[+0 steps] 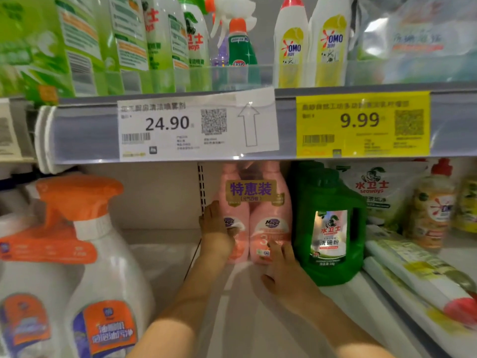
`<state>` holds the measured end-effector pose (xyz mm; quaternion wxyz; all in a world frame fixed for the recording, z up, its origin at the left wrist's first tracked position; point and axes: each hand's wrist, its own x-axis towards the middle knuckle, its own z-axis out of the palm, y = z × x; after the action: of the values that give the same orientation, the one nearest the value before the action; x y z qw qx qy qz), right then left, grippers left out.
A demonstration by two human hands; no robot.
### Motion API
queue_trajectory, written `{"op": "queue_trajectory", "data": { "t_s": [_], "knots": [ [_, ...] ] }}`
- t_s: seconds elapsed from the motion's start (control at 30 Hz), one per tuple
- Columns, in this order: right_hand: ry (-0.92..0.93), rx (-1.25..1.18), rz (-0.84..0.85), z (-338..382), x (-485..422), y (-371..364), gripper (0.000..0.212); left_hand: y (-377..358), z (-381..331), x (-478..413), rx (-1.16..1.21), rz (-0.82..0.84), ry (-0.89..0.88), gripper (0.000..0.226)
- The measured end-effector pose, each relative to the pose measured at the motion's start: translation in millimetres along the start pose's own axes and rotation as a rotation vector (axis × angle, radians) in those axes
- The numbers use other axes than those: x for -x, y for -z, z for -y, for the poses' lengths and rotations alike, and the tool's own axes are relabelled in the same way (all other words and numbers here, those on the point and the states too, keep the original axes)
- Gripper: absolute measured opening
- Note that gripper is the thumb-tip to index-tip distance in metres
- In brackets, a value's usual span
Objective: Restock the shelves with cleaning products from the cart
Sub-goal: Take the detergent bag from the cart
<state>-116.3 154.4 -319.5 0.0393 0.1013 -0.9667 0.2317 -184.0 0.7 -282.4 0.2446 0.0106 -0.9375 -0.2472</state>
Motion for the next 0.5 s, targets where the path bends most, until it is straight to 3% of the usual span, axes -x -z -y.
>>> {"op": "queue_trajectory", "data": {
  "t_s": [0.27,0.4,0.5],
  "knots": [
    [-0.032,-0.105,0.041,2.8,-1.3,-5.7,0.077,-5.0,4.8,-3.1,0.195,-0.05,0.011,0.053],
    [-0.043,-0.183,0.071,2.4,-1.1,-4.2,0.081,-5.9,8.2,1.0,0.015,0.051,-0.013,0.077],
    [-0.049,-0.259,0.113,0.7,-3.3,4.5,0.085,-6.9,2.7,11.3,0.023,0.052,0.025,0.086]
  ]
}}
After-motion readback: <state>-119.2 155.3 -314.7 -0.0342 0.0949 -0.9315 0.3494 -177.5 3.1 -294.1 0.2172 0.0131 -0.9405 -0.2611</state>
